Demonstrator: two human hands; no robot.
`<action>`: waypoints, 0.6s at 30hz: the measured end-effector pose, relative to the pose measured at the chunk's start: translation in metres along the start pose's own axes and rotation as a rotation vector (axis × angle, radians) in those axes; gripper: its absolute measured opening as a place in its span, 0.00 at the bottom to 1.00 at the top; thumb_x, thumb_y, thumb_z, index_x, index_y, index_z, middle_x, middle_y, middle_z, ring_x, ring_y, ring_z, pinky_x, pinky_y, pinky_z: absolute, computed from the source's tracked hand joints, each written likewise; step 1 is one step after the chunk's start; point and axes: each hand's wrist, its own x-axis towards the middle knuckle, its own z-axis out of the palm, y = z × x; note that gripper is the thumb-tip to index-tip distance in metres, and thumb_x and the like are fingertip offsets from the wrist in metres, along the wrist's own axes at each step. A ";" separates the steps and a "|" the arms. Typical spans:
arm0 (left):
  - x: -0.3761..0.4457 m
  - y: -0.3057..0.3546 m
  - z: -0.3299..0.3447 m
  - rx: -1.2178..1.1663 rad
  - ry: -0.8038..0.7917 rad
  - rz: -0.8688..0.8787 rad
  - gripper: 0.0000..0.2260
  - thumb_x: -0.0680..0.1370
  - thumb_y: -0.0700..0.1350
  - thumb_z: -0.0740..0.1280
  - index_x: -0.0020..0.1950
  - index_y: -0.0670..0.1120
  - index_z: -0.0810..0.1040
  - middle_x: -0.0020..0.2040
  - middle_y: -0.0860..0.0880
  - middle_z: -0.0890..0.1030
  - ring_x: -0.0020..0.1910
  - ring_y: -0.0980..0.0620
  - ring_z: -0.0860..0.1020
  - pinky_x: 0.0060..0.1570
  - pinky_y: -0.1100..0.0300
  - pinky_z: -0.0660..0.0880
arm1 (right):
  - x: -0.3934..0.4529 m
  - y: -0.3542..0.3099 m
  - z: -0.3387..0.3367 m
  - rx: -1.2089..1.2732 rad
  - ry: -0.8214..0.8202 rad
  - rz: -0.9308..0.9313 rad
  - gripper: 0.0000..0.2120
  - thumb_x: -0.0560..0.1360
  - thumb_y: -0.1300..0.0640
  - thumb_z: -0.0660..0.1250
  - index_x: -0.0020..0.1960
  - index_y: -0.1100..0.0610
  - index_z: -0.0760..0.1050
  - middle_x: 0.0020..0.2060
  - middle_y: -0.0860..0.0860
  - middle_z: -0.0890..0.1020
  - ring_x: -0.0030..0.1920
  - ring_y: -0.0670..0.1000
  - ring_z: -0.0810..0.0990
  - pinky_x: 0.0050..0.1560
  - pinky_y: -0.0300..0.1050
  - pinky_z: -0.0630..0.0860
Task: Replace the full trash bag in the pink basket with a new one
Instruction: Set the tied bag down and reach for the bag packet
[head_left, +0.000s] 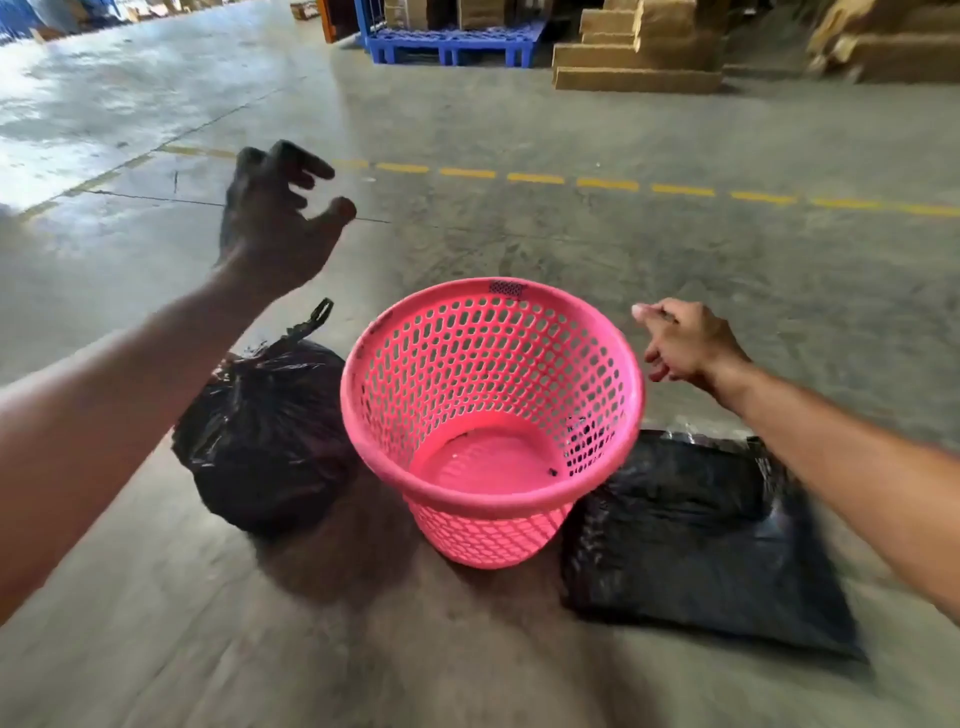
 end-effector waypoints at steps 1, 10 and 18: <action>-0.001 0.037 0.003 -0.050 -0.005 0.088 0.15 0.73 0.54 0.71 0.58 0.53 0.80 0.59 0.47 0.80 0.49 0.54 0.82 0.46 0.72 0.73 | 0.003 0.003 -0.014 -0.014 -0.004 0.008 0.17 0.77 0.42 0.63 0.51 0.54 0.80 0.35 0.55 0.84 0.32 0.57 0.84 0.34 0.44 0.76; -0.145 0.243 0.090 -0.420 -0.542 0.443 0.09 0.72 0.52 0.70 0.46 0.50 0.85 0.39 0.53 0.86 0.38 0.57 0.83 0.43 0.60 0.79 | -0.011 0.077 -0.107 -0.190 -0.043 0.094 0.07 0.76 0.53 0.69 0.45 0.57 0.80 0.37 0.57 0.84 0.34 0.58 0.85 0.37 0.46 0.75; -0.309 0.125 0.243 -0.158 -0.979 -0.185 0.24 0.73 0.55 0.71 0.66 0.46 0.76 0.60 0.44 0.79 0.61 0.45 0.79 0.63 0.55 0.74 | -0.072 0.252 -0.084 -0.187 0.090 0.436 0.06 0.70 0.51 0.72 0.36 0.52 0.80 0.40 0.56 0.87 0.45 0.60 0.87 0.47 0.49 0.81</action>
